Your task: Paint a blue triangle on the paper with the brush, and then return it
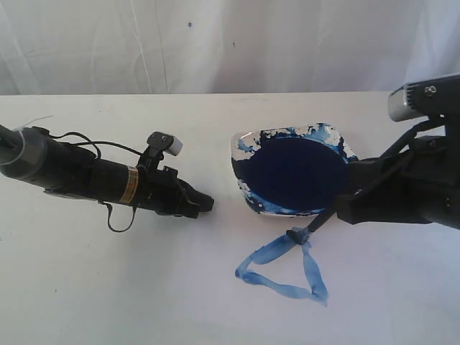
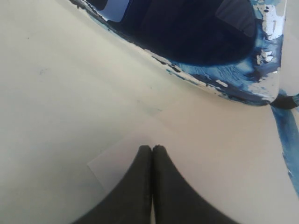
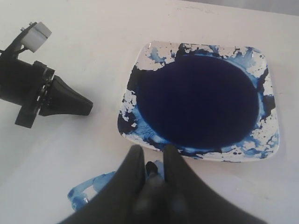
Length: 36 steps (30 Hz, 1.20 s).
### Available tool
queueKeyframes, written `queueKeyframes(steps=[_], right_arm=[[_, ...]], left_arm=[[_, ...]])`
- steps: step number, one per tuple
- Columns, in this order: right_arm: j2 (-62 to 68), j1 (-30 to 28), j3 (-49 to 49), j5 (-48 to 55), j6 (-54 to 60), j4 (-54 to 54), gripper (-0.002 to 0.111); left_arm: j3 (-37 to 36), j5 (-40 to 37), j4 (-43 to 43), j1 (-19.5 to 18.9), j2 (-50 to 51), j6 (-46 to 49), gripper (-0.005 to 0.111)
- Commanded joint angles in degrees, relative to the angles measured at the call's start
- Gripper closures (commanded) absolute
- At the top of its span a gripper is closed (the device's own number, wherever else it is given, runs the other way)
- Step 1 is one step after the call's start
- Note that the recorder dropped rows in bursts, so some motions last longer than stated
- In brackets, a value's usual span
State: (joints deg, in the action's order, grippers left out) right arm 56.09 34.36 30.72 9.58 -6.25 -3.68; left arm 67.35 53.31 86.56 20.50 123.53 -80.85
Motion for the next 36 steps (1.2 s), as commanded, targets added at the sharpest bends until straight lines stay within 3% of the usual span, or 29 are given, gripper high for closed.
queueKeyframes(steps=[1, 21, 36], right_arm=[[0.38, -0.12, 0.05, 1.02, 0.6, -0.78, 0.108], [-9.1, -0.12, 0.15, 19.55, -2.1, -0.39, 0.108], [-12.67, -0.12, 0.15, 25.76, -0.92, 4.05, 0.108]], left_arm=[[0.05, -2.45, 0.85, 0.2, -0.12, 0.07, 0.107], [0.05, -2.45, 0.85, 0.2, -0.12, 0.07, 0.107], [0.05, -2.45, 0.85, 0.2, -0.12, 0.07, 0.107]])
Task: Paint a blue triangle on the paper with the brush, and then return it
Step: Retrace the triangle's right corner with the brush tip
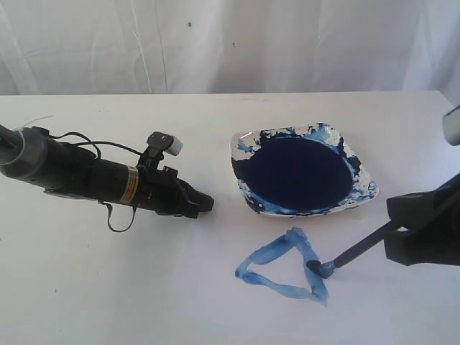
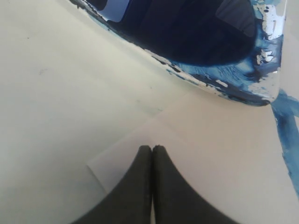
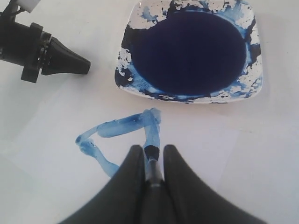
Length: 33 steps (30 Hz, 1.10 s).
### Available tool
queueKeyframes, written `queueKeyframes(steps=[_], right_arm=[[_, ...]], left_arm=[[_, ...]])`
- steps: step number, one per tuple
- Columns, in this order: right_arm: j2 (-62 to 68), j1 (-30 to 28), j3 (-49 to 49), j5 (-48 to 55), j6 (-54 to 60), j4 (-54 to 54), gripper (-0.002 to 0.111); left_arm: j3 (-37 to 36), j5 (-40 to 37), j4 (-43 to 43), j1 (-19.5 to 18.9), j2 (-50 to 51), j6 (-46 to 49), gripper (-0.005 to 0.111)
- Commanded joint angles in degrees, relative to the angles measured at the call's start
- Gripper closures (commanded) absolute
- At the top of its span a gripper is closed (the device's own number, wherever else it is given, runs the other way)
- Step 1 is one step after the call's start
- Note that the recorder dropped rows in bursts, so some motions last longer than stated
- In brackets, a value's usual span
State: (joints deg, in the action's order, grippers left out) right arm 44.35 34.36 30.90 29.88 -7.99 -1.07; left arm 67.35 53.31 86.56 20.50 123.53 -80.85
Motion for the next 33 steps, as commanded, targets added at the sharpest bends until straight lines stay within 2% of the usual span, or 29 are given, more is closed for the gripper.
queueKeyframes(steps=[1, 9, 24, 33], right_arm=[[-1.33, -0.12, -0.02, 5.78, 1.26, 1.69, 0.108], [-2.26, -0.12, -0.02, 9.31, 6.92, 9.15, 0.108], [-7.62, -0.12, 0.6, 13.35, 7.99, 9.04, 0.108], [-7.62, -0.12, 0.6, 8.2, 7.99, 5.06, 0.108]], left_arm=[[0.05, -2.45, 0.85, 0.2, -0.12, 0.07, 0.107], [0.05, -2.45, 0.85, 0.2, -0.12, 0.07, 0.107], [0.05, -2.45, 0.85, 0.2, -0.12, 0.07, 0.107], [0.05, -2.45, 0.85, 0.2, -0.12, 0.07, 0.107]])
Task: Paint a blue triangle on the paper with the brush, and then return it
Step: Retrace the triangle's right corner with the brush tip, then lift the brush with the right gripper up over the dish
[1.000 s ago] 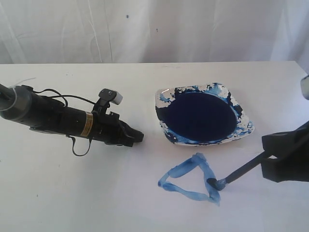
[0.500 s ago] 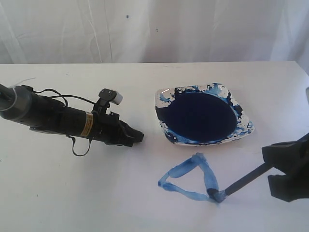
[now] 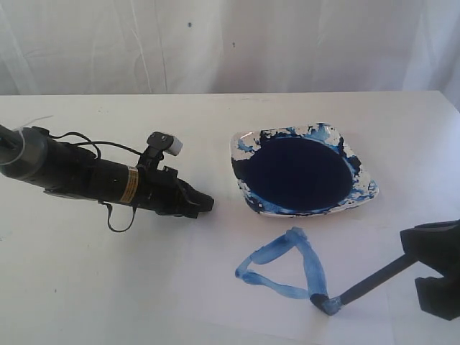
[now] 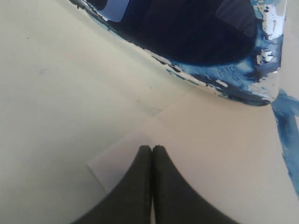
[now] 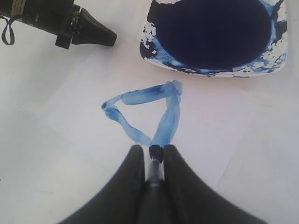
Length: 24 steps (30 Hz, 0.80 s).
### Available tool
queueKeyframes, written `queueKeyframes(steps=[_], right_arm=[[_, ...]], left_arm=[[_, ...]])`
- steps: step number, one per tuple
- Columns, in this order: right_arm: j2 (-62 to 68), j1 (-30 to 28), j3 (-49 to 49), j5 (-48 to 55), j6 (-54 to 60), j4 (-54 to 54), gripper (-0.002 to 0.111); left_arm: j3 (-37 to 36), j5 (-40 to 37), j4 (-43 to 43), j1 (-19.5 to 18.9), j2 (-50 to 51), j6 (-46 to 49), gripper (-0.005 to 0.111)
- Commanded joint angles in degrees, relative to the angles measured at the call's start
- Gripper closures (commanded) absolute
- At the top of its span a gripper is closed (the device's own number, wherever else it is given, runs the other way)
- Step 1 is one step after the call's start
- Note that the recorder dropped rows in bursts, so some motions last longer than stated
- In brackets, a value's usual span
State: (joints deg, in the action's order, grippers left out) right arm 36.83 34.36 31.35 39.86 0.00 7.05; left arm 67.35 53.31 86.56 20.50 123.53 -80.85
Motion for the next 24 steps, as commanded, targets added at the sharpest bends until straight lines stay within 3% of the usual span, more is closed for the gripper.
queueKeyframes(steps=[1, 15, 24], right_arm=[[-0.1, -0.12, 0.14, -2.94, 0.0, -3.8, 0.108], [-0.1, -0.12, 0.14, -19.97, -0.3, -4.11, 0.108], [2.72, -0.12, -0.09, -24.81, -5.01, -1.65, 0.108]], left_arm=[[0.05, -2.45, 0.85, 0.2, -0.12, 0.07, 0.107], [0.05, -2.45, 0.85, 0.2, -0.12, 0.07, 0.107], [0.05, -2.45, 0.85, 0.2, -0.12, 0.07, 0.107]])
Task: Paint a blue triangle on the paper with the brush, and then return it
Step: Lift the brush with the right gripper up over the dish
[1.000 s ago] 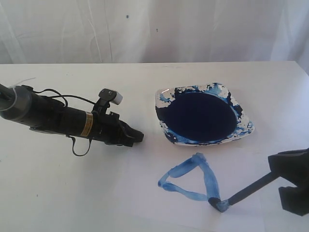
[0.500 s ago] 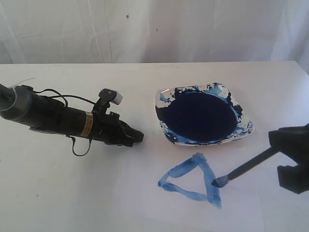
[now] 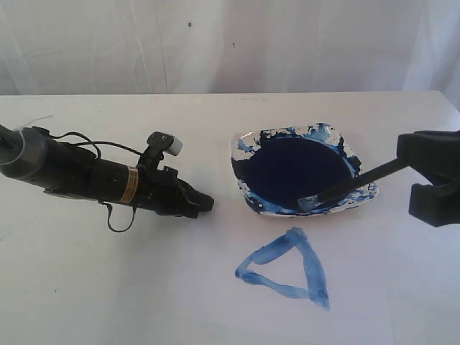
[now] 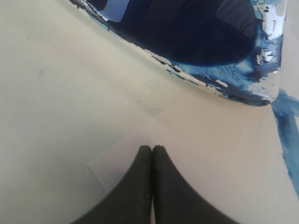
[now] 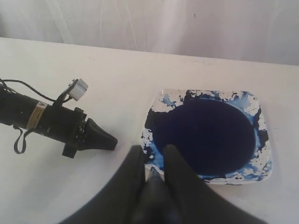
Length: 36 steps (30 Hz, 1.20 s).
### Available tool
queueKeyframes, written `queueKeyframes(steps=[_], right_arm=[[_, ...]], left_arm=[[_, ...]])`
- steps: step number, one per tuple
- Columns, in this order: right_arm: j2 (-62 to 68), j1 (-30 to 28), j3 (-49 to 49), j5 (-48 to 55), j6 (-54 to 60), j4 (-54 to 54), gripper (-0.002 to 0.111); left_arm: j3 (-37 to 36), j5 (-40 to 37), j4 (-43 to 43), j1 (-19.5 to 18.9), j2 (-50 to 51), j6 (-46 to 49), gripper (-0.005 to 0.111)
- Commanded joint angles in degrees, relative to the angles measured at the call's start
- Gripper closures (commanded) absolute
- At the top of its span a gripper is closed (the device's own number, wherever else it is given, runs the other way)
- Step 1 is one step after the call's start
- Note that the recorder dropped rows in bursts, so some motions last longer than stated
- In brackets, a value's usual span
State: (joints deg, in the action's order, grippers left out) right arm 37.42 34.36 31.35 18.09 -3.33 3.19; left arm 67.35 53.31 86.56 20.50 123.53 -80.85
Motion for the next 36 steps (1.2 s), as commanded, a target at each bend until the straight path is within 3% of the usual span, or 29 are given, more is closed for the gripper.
queueKeyframes(steps=[1, 15, 23, 36], right_arm=[[3.02, -0.12, -0.09, -3.47, -1.68, 2.84, 0.108], [18.02, -0.12, -0.09, -11.42, -1.68, 10.15, 0.108], [18.81, 1.79, -0.09, -13.94, -1.68, 10.28, 0.108], [18.81, -0.2, -0.09, -30.85, 7.37, 9.96, 0.108]], left_arm=[[0.05, -2.45, 0.85, 0.2, -0.12, 0.07, 0.107], [0.05, -2.45, 0.85, 0.2, -0.12, 0.07, 0.107], [0.05, -2.45, 0.85, 0.2, -0.12, 0.07, 0.107], [0.05, -2.45, 0.85, 0.2, -0.12, 0.07, 0.107]])
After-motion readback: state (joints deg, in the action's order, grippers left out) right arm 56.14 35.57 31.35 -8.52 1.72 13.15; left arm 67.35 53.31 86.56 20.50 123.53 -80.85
